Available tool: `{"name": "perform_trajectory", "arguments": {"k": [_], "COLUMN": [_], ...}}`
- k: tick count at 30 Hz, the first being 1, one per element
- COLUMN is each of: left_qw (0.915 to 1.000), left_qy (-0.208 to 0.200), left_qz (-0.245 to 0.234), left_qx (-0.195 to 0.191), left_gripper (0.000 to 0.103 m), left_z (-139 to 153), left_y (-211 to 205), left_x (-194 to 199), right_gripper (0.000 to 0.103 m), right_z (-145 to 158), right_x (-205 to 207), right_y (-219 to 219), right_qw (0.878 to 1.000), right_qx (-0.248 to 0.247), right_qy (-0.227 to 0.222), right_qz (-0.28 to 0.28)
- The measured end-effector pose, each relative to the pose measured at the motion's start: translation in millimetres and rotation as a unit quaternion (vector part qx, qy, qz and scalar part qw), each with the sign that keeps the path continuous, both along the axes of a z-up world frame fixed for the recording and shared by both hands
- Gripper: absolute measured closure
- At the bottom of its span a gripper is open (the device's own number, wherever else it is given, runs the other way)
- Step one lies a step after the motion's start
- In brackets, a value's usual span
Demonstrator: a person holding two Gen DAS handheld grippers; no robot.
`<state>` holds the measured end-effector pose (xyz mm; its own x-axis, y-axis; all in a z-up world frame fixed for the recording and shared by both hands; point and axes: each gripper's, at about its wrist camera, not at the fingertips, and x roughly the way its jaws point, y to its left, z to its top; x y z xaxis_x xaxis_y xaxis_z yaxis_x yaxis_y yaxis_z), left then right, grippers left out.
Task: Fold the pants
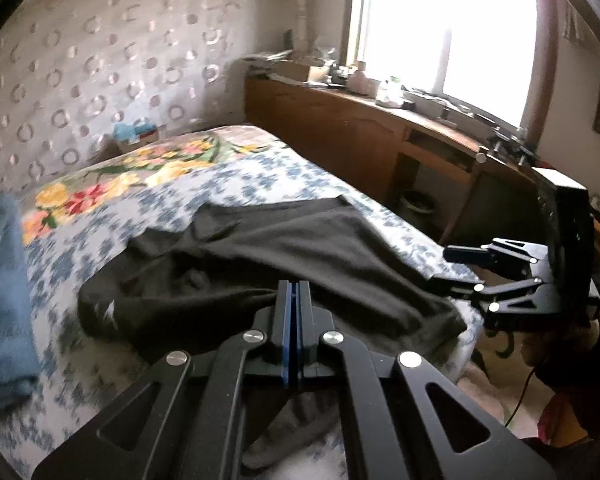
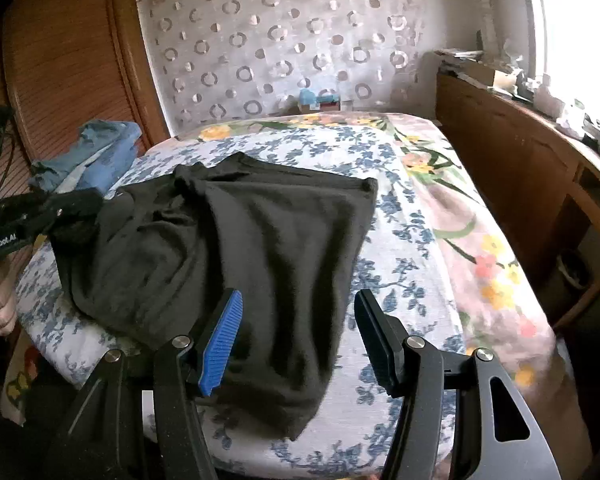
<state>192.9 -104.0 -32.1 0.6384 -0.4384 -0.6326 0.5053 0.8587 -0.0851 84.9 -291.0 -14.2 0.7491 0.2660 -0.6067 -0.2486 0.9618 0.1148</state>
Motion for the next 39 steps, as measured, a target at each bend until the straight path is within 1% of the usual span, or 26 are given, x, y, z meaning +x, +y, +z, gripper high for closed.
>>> {"name": "perform_trajectory", "arguments": {"k": [4,8,10,12,14,15,16,17,18,19,21,27,28,29,31,32,39], "left_qw": [0.9999,0.9997,0.9998,0.9998,0.9999,1.0000,1.0000,0.9999,0.9999,0.9998,0.9995,0.9975,0.9972,0.9969,0.9964,0.9961,0.9948], "left_qy": [0.005,0.010,0.009,0.010,0.008,0.005,0.000,-0.003,-0.004,-0.005,-0.008,-0.005,-0.001,0.001,0.005,0.007,0.019], "left_qz": [-0.013,-0.022,-0.018,-0.016,-0.007,-0.001,0.004,0.009,0.013,0.018,0.032,0.069,0.074,0.077,0.083,0.086,0.100], "left_qx": [-0.008,-0.008,0.000,-0.003,0.004,0.008,0.008,0.006,0.003,0.002,0.000,0.012,0.013,0.015,0.015,0.015,0.012], "left_gripper": [0.100,0.100,0.100,0.100,0.090,0.079,0.065,0.055,0.041,0.030,0.024,0.024,0.024,0.024,0.024,0.024,0.024], "left_z": [2.4,1.0,0.0,1.4,3.2,3.0,4.1,5.2,5.8,5.7,4.4,-8.9,-12.1,-14.2,-19.1,-21.6,-36.7], "left_y": [-14.6,-24.8,-26.2,-22.7,-18.7,-16.4,-11.9,-5.8,-0.7,5.0,17.4,50.3,55.1,58.6,66.2,69.9,86.5], "left_x": [9.9,15.8,16.7,16.2,16.2,16.4,15.1,13.7,12.8,11.8,10.2,5.2,4.3,3.2,0.4,-1.8,-12.3], "right_gripper": [0.043,0.043,0.043,0.043,0.043,0.043,0.043,0.043,0.043,0.043,0.043,0.043,0.049,0.051,0.053,0.056,0.062], "right_z": [0.6,1.5,1.7,1.0,0.9,0.5,0.4,0.5,0.6,0.9,1.4,-2.4,-3.9,-5.8,-9.5,-11.1,-22.8], "right_x": [-0.1,0.2,0.2,0.2,0.7,1.3,1.4,2.3,3.2,4.0,4.7,8.7,9.2,9.5,11.9,13.2,23.5], "right_y": [-5.2,-6.8,-5.8,-3.5,-2.4,-1.6,-0.1,3.9,4.7,7.9,14.2,38.4,42.1,47.0,56.4,60.3,82.3], "right_qw": [1.000,1.000,1.000,1.000,1.000,1.000,1.000,1.000,1.000,1.000,1.000,0.999,0.999,0.999,0.998,0.998,0.995], "right_qx": [-0.001,0.001,0.000,-0.001,-0.001,-0.001,0.000,0.001,0.001,0.001,0.004,0.019,0.022,0.023,0.021,0.021,0.022], "right_qy": [-0.001,0.000,0.000,0.002,0.002,0.002,0.002,0.003,0.002,0.001,-0.001,0.000,0.001,0.003,0.007,0.010,0.030], "right_qz": [-0.006,-0.013,-0.016,-0.016,-0.015,-0.014,-0.012,-0.009,-0.006,-0.003,0.003,0.032,0.040,0.048,0.056,0.060,0.094]}}
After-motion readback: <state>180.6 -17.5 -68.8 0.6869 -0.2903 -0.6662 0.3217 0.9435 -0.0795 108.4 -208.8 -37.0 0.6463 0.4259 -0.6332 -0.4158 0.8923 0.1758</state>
